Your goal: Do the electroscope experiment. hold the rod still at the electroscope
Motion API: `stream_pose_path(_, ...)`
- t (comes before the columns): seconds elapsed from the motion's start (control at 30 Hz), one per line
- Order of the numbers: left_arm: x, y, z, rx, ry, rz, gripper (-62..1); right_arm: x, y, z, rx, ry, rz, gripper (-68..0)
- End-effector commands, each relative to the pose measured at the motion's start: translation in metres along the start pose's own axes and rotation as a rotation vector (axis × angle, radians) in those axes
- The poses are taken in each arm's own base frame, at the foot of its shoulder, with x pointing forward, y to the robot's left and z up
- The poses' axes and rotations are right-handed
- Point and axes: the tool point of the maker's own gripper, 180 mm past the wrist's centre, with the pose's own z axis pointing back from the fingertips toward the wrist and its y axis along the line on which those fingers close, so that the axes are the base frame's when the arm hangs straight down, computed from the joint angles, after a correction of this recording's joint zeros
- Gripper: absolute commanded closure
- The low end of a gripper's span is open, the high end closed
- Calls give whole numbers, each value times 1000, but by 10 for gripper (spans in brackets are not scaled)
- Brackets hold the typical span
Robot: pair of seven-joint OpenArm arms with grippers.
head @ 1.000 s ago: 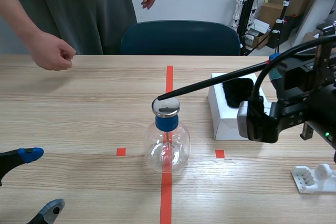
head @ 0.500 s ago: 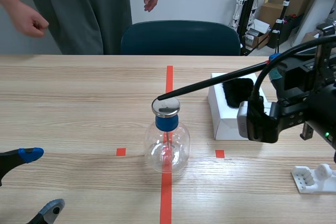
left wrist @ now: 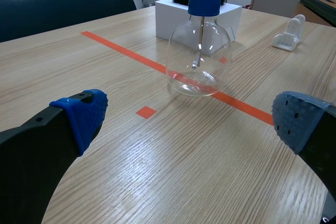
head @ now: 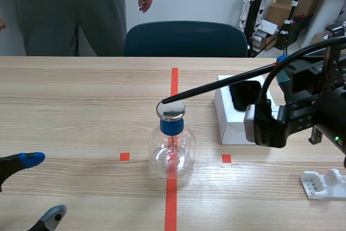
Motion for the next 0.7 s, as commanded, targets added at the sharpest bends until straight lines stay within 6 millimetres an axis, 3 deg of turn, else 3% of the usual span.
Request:
stream_pose_path(0.0,7,1,-3,-2,-33,-4,-623,-3,-8,-1,-28,4,18,-22)
stream_pose_path(0.67,7,1,-3,-2,-33,-4,-623,-1,-7,0,-27,-2,16,-22)
